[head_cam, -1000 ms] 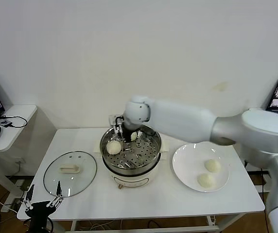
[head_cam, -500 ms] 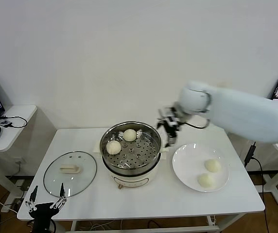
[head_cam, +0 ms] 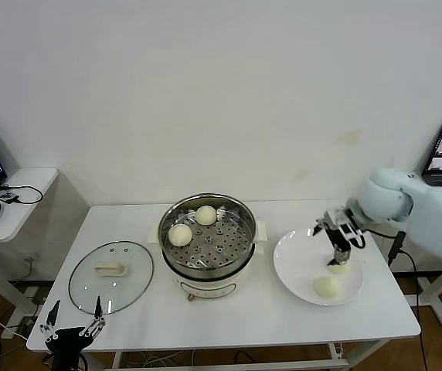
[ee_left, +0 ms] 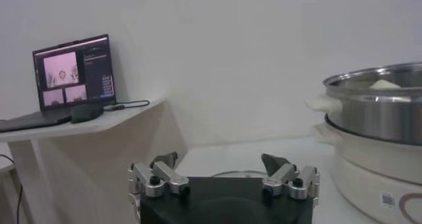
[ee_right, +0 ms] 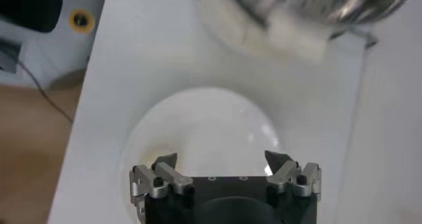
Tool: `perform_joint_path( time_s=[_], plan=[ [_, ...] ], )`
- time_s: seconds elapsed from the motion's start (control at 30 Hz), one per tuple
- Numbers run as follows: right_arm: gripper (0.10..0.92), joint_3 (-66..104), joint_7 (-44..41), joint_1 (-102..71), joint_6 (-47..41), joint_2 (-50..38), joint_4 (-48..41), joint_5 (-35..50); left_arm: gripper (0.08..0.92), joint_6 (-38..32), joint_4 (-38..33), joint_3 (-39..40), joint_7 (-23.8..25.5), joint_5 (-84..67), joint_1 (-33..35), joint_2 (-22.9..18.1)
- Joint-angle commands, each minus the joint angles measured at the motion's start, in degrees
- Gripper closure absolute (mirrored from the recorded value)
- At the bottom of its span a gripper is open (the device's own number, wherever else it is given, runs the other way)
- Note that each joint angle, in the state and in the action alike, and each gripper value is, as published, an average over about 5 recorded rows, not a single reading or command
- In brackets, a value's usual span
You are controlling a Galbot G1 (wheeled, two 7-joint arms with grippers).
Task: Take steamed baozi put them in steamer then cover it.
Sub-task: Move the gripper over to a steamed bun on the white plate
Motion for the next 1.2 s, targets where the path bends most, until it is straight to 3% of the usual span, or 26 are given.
perform_joint_path(
  time_s=[0.03,0.97,1.2],
  plan=[
    [0.203,10.7,0.3,-18.9,2.3,-4.0,-2.3,-9.1,0.177,0.0,0.2,-0.8,0.0,0.1,0.4,0.0],
    [0.205,14.7,4.2,-24.7,1.0,5.1,-10.5,-9.6,0.177,0.2,1.2,-1.6,0.0,-0.1,-0.3,-0.1],
    [0.301,14.6,4.1,-24.4,0.4,5.3,-10.6,-9.3,0.177,0.1,1.1,-1.5,0.0,-0.1,-0.2,-0.1]
  ],
)
